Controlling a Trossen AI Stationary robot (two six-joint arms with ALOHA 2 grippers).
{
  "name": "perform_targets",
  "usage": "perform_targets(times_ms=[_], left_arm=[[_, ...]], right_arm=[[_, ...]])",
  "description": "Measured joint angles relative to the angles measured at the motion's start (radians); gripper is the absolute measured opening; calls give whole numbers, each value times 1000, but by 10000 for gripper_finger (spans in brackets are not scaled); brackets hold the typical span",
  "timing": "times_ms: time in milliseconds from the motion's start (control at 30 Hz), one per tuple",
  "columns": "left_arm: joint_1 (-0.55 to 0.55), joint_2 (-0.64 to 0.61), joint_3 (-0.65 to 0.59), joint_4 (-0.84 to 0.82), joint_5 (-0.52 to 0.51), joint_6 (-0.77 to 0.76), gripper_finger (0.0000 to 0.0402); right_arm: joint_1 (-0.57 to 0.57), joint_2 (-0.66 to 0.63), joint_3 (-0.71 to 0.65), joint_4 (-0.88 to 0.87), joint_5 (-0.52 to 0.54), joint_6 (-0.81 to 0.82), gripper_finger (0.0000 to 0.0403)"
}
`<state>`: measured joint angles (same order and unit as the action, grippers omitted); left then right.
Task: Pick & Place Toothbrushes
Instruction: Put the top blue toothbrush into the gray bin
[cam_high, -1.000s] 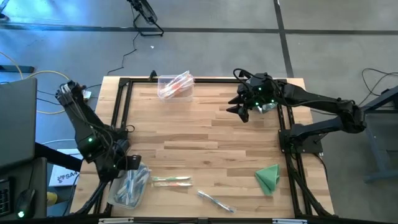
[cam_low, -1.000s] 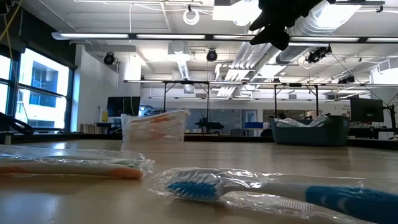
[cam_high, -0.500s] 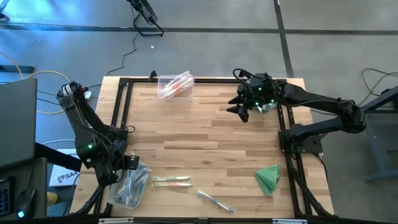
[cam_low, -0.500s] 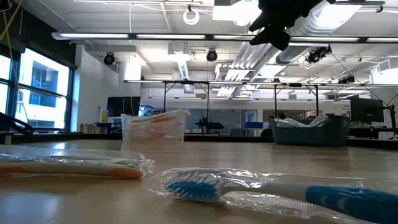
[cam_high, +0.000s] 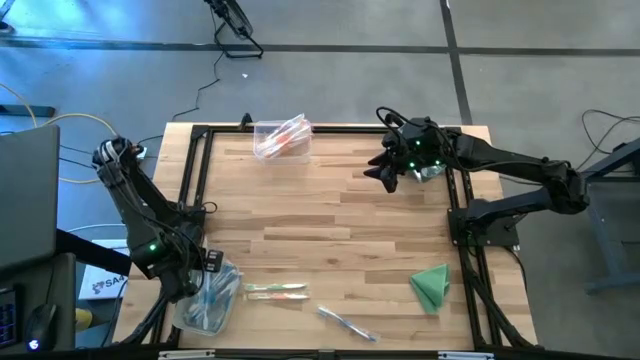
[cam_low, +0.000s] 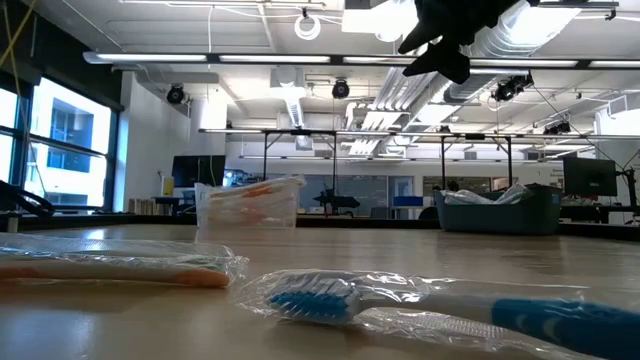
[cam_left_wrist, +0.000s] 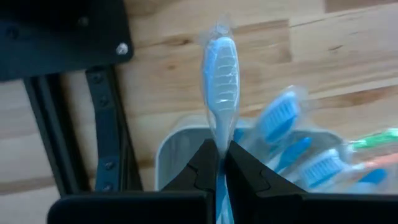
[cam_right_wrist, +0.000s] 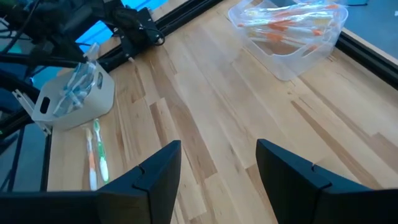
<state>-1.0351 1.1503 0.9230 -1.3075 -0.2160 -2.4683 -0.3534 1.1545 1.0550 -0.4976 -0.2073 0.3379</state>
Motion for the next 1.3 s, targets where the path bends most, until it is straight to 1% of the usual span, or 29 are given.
perform_targets(times_ms=[100, 233, 433, 533, 800, 967, 1300], left_arm=[[0, 22, 0, 13, 25, 2, 8], [0, 47, 0, 39, 26, 3, 9], [0, 81, 0, 57, 26, 3, 29], [0, 92, 0, 57, 26, 17, 33], [0, 92, 0, 64, 25, 42, 36], [0, 92, 0, 115, 25, 113, 37], [1, 92, 0, 123, 25, 134, 38]], right_arm=[[0, 0, 0, 0, 0, 8, 201], [0, 0, 0, 0, 0, 8, 201], [0, 0, 0, 0, 0, 7, 201], [0, 0, 0, 0, 0, 7, 201], [0, 0, 0, 0, 0, 7, 201], [0, 0, 0, 0, 0, 8, 201], [0, 0, 0, 0, -1, 7, 201]])
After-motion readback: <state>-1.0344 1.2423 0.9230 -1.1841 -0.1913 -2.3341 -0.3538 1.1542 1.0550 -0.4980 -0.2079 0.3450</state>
